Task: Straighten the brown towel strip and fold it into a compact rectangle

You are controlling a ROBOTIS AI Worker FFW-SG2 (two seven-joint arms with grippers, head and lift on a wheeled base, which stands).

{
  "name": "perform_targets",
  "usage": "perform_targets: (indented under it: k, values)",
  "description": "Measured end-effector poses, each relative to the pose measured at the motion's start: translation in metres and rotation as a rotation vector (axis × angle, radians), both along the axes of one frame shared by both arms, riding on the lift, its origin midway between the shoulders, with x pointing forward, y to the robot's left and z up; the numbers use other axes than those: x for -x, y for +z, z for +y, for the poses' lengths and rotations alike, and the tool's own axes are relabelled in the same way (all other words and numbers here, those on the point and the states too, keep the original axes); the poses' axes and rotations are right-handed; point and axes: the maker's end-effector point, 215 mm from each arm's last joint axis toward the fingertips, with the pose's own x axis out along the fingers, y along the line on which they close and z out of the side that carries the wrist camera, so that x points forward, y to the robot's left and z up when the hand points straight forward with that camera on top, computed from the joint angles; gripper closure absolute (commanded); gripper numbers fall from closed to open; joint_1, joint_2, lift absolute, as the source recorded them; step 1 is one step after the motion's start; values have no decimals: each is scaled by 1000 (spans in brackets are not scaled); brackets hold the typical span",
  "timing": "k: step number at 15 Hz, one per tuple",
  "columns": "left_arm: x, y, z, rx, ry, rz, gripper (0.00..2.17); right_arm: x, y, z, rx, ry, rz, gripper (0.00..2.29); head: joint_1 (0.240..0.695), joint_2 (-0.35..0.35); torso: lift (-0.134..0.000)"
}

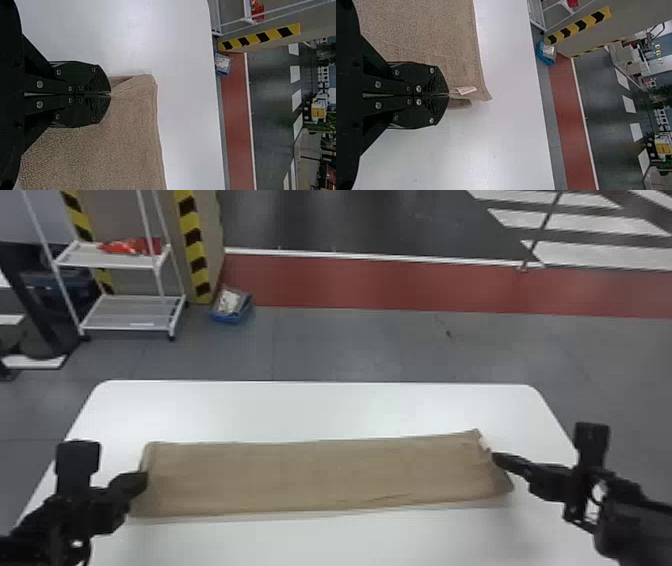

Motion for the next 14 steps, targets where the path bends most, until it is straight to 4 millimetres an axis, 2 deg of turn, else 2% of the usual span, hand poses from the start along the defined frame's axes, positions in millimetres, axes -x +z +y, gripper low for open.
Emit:
perform_targets:
  k: [2, 8, 11, 14]
  values:
    - [1, 5, -1, 9, 3, 1, 1436, 6, 5, -1, -33, -7, 0, 1214, 695, -103, 0]
    - [15, 22, -5, 26, 5, 28, 1436, 30, 24, -25, -104, -58, 6, 1214, 695, -135, 0]
    - [19, 23, -5, 31, 4, 41, 1436, 35, 30, -34, -129, -78, 0, 1214, 695, -150, 0]
    - [23, 28, 4, 38, 17, 48, 1436, 36, 36, -40, -140, -88, -11, 1214, 695, -150, 0]
